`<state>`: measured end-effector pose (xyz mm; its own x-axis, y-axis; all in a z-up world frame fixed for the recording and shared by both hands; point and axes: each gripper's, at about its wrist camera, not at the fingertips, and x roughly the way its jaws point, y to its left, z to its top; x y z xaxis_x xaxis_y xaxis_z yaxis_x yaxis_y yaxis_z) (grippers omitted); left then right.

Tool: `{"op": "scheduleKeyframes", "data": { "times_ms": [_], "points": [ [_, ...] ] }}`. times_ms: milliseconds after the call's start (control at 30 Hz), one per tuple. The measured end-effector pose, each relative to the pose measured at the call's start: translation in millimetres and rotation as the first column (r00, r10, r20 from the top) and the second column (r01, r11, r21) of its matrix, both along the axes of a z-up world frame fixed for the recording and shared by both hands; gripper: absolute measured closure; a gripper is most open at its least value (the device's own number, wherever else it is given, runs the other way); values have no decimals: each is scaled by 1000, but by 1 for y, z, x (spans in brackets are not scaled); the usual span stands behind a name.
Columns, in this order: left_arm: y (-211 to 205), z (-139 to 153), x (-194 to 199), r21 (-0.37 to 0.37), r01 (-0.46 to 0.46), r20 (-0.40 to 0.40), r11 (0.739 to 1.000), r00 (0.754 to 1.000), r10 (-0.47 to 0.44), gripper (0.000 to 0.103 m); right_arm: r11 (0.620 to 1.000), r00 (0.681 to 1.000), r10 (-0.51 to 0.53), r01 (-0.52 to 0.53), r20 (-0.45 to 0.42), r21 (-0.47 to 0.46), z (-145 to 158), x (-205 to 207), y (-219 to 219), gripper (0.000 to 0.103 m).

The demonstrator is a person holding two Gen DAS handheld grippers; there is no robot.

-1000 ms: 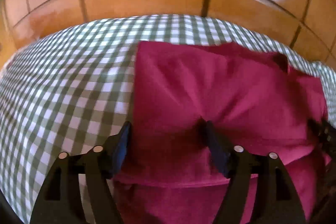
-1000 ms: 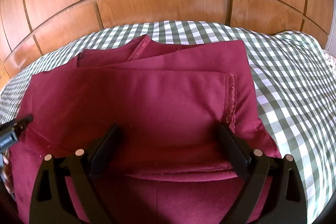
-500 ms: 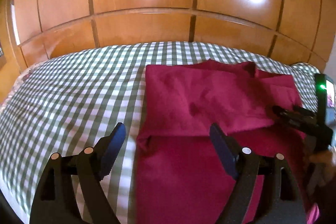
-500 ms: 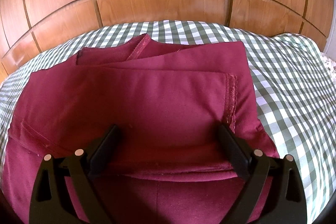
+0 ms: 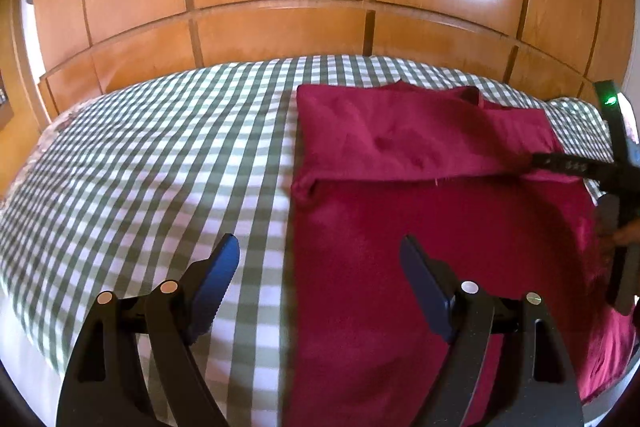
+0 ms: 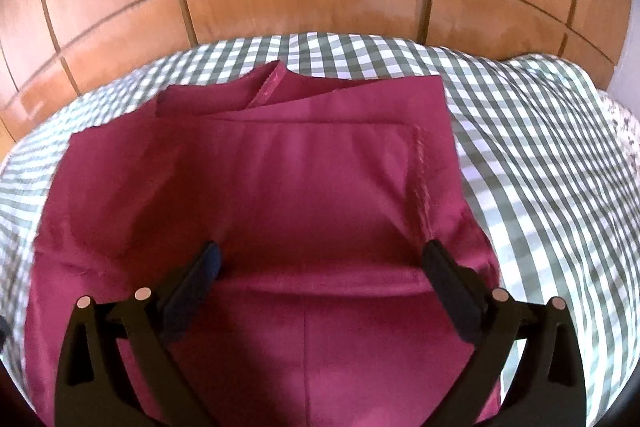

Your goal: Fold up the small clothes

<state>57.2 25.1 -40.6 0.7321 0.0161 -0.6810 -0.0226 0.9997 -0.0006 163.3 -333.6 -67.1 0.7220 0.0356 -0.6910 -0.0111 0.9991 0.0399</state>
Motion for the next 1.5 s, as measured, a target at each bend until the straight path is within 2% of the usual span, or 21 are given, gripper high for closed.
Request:
{"op": "scheduleKeyframes", "data": {
  "times_ms": [267,433,567,600,667,733,800,867,933,967,1000,1033,1067,1100,1167,1200,1333,1500],
  "points": [
    [6,-10,-21,35,20,-37,999,999,-18,22,1000,1000,-6,6,9,2,3,-55,-36,2],
    [10,-22,-33,20,56,-104,998,993,-54,22,999,997,-30,31,-68,25,-18,-91,-77,2],
    [10,-30,-52,9,146,-169,989,975,-142,29,993,991,-7,22,-136,114,-32,-131,-104,3],
    [10,-33,-57,9,175,-189,985,967,-170,33,990,988,6,15,-151,137,-35,-146,-110,3],
    [11,-38,-70,-37,229,-238,973,943,-231,37,986,985,24,5,-170,167,-38,-167,-115,5],
    [14,-39,-82,-86,258,-266,962,925,-272,37,979,979,34,8,-203,204,-43,-190,-119,11],
    [16,-41,-90,-129,270,-295,954,908,-297,44,967,968,46,18,-246,253,-52,-207,-120,21],
    [18,-44,-98,-183,273,-328,945,889,-320,48,959,959,57,24,-276,281,-60,-219,-119,28],
    [17,-49,-105,-211,273,-351,939,875,-333,53,954,951,70,24,-301,299,-71,-225,-115,32],
    [16,-50,-106,-216,278,-355,936,871,-340,61,953,949,71,27,-308,303,-74,-225,-114,35],
    [16,-51,-107,-225,284,-357,932,866,-351,73,953,945,69,32,-320,302,-77,-225,-111,44],
    [14,-52,-108,-238,297,-358,925,858,-368,79,955,940,69,34,-333,295,-79,-224,-109,50],
    [12,-52,-109,-240,308,-357,920,854,-379,92,957,938,71,32,-340,289,-79,-224,-108,62],
    [9,-50,-110,-243,323,-350,915,850,-393,96,957,934,90,15,-345,289,-75,-224,-104,77],
    [10,-41,-108,-282,352,-312,893,846,-432,98,957,934,115,-12,-339,290,-64,-225,-98,85],
    [12,-37,-107,-315,353,-294,881,846,-444,98,951,939,137,-35,-316,308,-54,-225,-96,92],
    [33,-23,-93,-503,288,-227,815,866,-446,98,902,967,189,-103,-169,418,-9,-218,-89,94],
    [40,-9,-66,-618,256,-155,743,887,-435,98,863,985,162,-111,-60,493,21,-182,-89,94]
  ]
}}
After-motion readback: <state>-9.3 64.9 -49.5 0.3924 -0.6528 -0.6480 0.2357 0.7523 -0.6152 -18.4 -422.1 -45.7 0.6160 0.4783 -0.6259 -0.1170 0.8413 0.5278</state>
